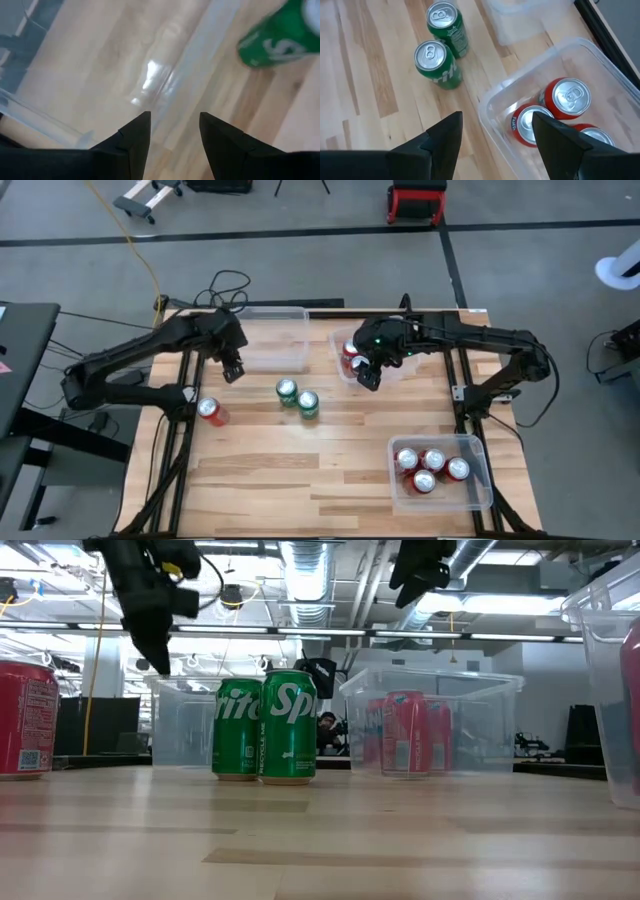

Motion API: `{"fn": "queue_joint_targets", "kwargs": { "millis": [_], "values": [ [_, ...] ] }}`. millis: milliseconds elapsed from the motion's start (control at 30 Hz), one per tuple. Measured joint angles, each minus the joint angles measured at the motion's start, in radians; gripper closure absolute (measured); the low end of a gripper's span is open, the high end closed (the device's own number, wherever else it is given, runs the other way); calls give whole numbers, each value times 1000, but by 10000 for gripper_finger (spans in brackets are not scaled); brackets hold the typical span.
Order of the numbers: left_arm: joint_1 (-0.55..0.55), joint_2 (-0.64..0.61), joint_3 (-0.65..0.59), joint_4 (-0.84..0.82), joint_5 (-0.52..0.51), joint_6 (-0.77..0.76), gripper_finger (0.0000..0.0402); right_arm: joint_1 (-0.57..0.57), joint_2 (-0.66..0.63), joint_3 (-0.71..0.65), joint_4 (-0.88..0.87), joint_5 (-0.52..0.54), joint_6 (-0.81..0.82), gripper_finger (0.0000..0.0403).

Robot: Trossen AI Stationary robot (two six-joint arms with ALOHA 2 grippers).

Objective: Sort soda cans
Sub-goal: Adjust the top left transparent bin, then put the red soda can into the top right transparent bin

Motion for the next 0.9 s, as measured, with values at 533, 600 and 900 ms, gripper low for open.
{"fn": "queue_joint_targets", "kwargs": {
  "millis": [533, 600, 900],
  "values": [
    [-230, -333, 0, -77, 13, -374, 236, 23, 0, -29, 67, 0, -20, 143],
    [-285, -345, 0, -75, 22, -471, 236, 36, 0, -67, 105, 0, -21, 143],
    [-530, -300, 0, 31, -20, -666, 237, 103, -2, -290, 393, -2, -2, 143]
  ]
}}
